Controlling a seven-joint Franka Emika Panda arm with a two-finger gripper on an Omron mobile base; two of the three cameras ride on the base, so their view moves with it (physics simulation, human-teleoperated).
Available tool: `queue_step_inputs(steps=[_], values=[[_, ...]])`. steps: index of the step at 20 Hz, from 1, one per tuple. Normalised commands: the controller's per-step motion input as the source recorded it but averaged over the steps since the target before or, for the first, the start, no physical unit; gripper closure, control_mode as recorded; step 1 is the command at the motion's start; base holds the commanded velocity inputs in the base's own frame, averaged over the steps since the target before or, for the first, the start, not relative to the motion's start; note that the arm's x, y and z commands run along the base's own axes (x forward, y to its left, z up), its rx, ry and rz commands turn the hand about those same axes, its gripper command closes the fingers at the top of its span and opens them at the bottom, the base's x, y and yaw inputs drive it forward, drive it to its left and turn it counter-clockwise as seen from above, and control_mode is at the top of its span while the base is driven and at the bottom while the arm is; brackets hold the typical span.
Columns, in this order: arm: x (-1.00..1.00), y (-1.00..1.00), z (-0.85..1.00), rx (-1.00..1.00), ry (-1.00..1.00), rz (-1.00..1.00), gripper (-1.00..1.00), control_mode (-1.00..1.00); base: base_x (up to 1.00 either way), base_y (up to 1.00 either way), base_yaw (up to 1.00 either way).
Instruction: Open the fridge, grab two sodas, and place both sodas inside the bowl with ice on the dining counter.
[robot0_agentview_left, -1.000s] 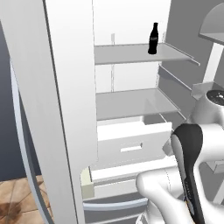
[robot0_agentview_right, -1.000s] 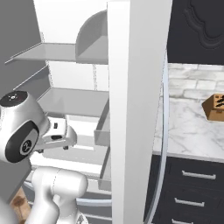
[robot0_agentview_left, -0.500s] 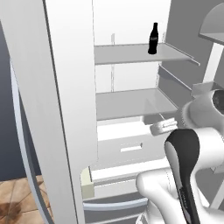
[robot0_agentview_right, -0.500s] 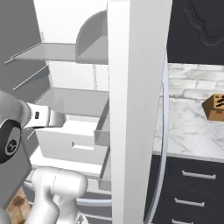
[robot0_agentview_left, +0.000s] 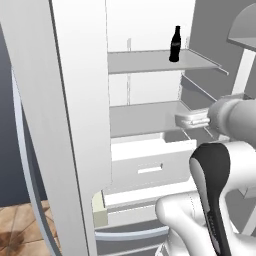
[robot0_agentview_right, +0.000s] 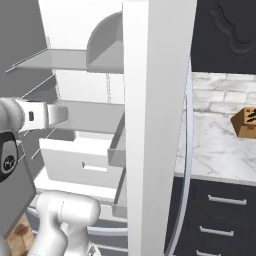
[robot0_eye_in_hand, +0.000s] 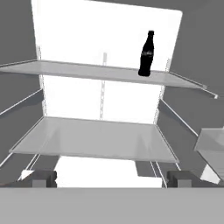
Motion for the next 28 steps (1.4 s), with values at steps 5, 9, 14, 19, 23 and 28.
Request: queue_step_inputs(steps=[5,9,14,19,23,28], values=[[0.62,-0.05,0.63,0.01,-0.13,-0.04,-1.0,-1.0,0.0,0.0,0.0],[0.69,0.0,0.38,0.03,-0.05,-0.02,-1.0,-1.0,0.0,0.0,0.0],[0.58,-0.03,0.19,0.01,0.0,-0.01,-1.0,-1.0,0.0,0.0,0.0],[0.58,-0.03,0.0,0.02,0.0,-0.02,-1.0,-1.0,0.0,0.0,0.0],[0.6,-0.08,0.0,0.04,0.0,-0.02,-1.0,-1.0,0.0,0.0,0.0],[0.57,-0.22,0.09,0.07,0.0,-0.03,-1.0,-1.0,0.0,0.0,0.0]])
